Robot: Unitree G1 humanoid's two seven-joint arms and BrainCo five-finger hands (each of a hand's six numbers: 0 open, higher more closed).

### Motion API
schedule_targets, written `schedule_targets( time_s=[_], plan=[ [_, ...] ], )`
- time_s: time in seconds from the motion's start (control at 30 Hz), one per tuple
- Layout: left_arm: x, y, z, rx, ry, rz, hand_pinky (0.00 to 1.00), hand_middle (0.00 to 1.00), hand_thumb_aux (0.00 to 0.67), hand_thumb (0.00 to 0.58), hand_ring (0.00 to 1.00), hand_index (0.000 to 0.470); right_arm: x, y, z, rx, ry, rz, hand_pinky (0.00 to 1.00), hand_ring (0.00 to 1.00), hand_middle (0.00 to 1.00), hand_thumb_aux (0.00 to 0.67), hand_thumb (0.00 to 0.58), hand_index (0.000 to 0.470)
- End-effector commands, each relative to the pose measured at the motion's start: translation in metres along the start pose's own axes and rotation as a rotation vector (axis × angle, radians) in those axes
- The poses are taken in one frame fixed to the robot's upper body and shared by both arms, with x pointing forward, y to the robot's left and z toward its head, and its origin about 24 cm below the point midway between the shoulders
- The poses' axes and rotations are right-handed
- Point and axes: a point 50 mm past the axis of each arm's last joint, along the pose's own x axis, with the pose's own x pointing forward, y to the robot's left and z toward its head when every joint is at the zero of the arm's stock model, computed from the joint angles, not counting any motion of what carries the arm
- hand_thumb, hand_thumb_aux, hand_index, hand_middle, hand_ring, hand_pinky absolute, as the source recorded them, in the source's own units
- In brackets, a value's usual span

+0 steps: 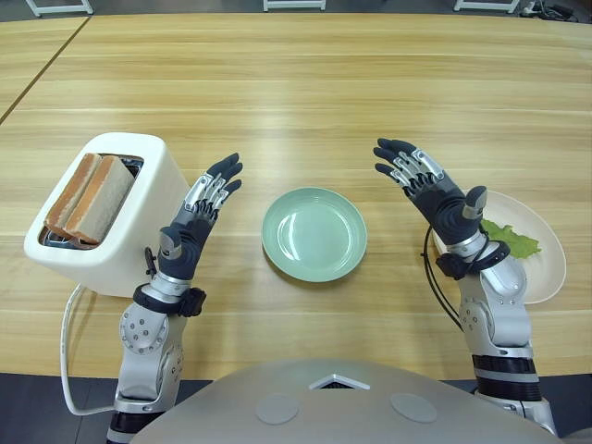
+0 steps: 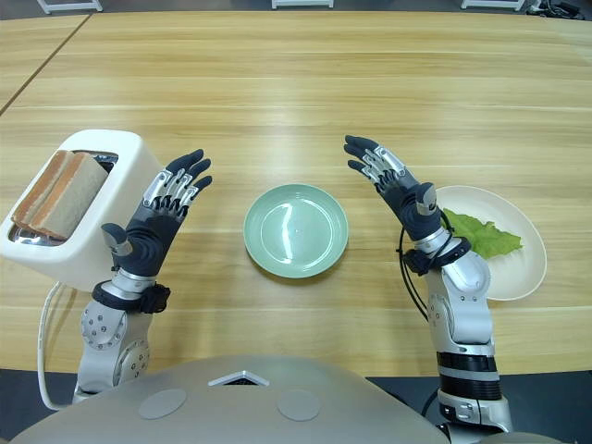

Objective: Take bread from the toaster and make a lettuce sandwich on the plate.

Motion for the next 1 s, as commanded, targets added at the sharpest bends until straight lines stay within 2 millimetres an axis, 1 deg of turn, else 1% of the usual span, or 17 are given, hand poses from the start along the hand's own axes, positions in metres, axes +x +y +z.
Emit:
schedule_targets(
  time_s=[0.03, 0.47, 0.53, 0.6, 0.67, 0.73, 0.77, 0.83, 0.9, 0.93, 0.97, 1.0],
  plan=[
    [0.000, 0.001, -0.003, -0.006, 0.021, -0.001, 0.00, 0.00, 0.000, 0.000, 0.00, 0.000, 0.001, -0.001, -0.001, -0.008, 0.006, 0.002, 0.00, 0.00, 0.00, 0.000, 0.000, 0.000],
    [0.001, 0.001, -0.004, 0.003, 0.028, -0.013, 0.00, 0.00, 0.000, 0.000, 0.00, 0.000, 0.001, -0.001, -0.001, -0.011, 0.007, 0.001, 0.00, 0.00, 0.00, 0.000, 0.000, 0.000],
    [0.001, -0.001, -0.001, -0.005, 0.020, -0.017, 0.00, 0.00, 0.000, 0.000, 0.00, 0.000, 0.001, -0.001, -0.001, -0.012, 0.007, -0.003, 0.00, 0.00, 0.00, 0.000, 0.000, 0.000],
    [0.004, -0.002, 0.017, -0.016, -0.017, 0.027, 0.00, 0.00, 0.000, 0.000, 0.00, 0.000, 0.001, -0.001, -0.002, -0.012, 0.008, -0.005, 0.00, 0.00, 0.00, 0.000, 0.000, 0.000],
    [0.009, 0.000, 0.050, 0.012, -0.052, 0.066, 0.00, 0.00, 0.000, 0.000, 0.00, 0.000, 0.002, 0.000, -0.002, -0.010, 0.007, -0.004, 0.00, 0.00, 0.00, 0.000, 0.000, 0.000],
    [0.010, 0.013, 0.086, 0.161, -0.084, 0.106, 0.00, 0.00, 0.000, 0.000, 0.00, 0.000, 0.001, 0.001, -0.001, -0.010, 0.005, -0.006, 0.00, 0.00, 0.00, 0.000, 0.000, 0.000],
    [0.008, 0.021, 0.099, 0.236, -0.091, 0.135, 0.00, 0.00, 0.000, 0.000, 0.00, 0.000, 0.001, 0.002, -0.001, -0.010, 0.004, -0.008, 0.00, 0.00, 0.00, 0.000, 0.000, 0.000],
    [0.002, 0.045, 0.122, 0.495, -0.044, 0.200, 0.00, 0.00, 0.000, 0.000, 0.00, 0.000, 0.000, 0.003, 0.000, -0.011, 0.003, -0.013, 0.00, 0.00, 0.00, 0.000, 0.000, 0.000],
    [-0.007, 0.069, 0.137, 0.824, 0.074, 0.259, 0.00, 0.00, 0.000, 0.000, 0.00, 0.000, -0.001, 0.004, 0.001, -0.011, 0.002, -0.016, 0.00, 0.00, 0.00, 0.000, 0.000, 0.000],
    [-0.013, 0.081, 0.141, 0.994, 0.161, 0.276, 0.00, 0.00, 0.000, 0.000, 0.00, 0.000, -0.001, 0.004, 0.001, -0.012, 0.001, -0.016, 0.00, 0.00, 0.00, 0.000, 0.000, 0.000],
    [-0.018, 0.091, 0.142, 1.114, 0.247, 0.290, 0.00, 0.00, 0.000, 0.000, 0.00, 0.000, -0.001, 0.005, 0.001, -0.012, 0.001, -0.016, 0.00, 0.00, 0.00, 0.000, 0.000, 0.000],
    [-0.025, 0.102, 0.140, 1.193, 0.336, 0.303, 0.00, 0.00, 0.000, 0.000, 0.00, 0.000, -0.001, 0.005, 0.001, -0.012, 0.000, -0.017, 0.00, 0.00, 0.00, 0.000, 0.000, 0.000]
  ],
)
